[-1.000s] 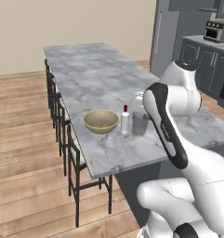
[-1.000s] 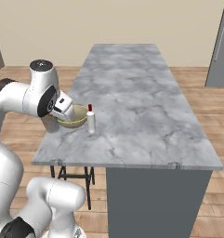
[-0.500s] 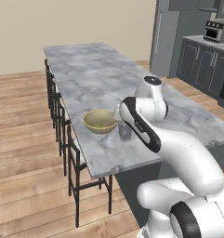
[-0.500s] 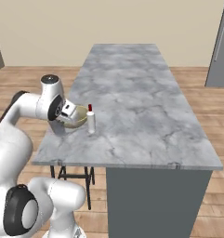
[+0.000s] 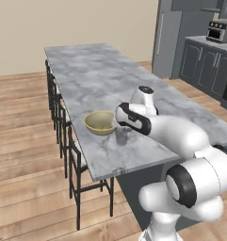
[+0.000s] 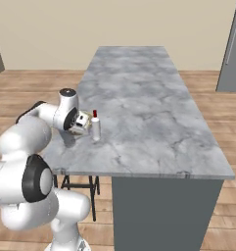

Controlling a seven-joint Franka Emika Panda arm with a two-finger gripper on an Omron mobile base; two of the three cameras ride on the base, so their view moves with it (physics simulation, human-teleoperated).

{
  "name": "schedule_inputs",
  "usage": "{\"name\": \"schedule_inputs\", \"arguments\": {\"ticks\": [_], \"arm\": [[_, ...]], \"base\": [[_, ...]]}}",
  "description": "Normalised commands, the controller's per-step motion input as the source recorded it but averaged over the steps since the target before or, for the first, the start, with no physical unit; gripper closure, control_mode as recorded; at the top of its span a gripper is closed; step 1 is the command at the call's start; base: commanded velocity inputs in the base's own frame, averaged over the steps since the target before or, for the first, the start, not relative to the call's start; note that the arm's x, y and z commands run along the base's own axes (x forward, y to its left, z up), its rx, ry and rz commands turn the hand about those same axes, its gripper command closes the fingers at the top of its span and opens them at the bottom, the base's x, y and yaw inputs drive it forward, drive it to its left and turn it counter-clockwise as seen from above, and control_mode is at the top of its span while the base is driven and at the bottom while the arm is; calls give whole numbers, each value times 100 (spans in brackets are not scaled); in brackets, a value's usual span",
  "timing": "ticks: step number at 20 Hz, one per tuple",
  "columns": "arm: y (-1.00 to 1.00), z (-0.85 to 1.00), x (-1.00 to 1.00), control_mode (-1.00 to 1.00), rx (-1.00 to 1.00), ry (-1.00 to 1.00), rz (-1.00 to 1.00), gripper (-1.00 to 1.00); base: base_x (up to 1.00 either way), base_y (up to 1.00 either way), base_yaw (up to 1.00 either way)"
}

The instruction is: There is a bowl on the dining counter. Grab a lemon wedge from the fridge and place it in the bowl. Then get the liquor bottle and glass cup from the cabinet and place them next to the bowl.

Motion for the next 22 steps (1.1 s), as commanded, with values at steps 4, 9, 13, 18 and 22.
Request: {"name": "schedule_inputs", "arguments": {"ticks": [4, 9, 13, 18, 22], "arm": [[0, -51, 55, -100, 0, 0, 10, 100], [0, -35, 44, -100, 0, 0, 9, 100], [3, -23, 35, -100, 0, 0, 9, 100], [6, -26, 33, -100, 0, 0, 9, 100], [10, -33, 34, -100, 0, 0, 9, 100]], "base": [[0, 0, 0], [0, 0, 0], [0, 0, 0], [0, 0, 0], [0, 0, 0]]}}
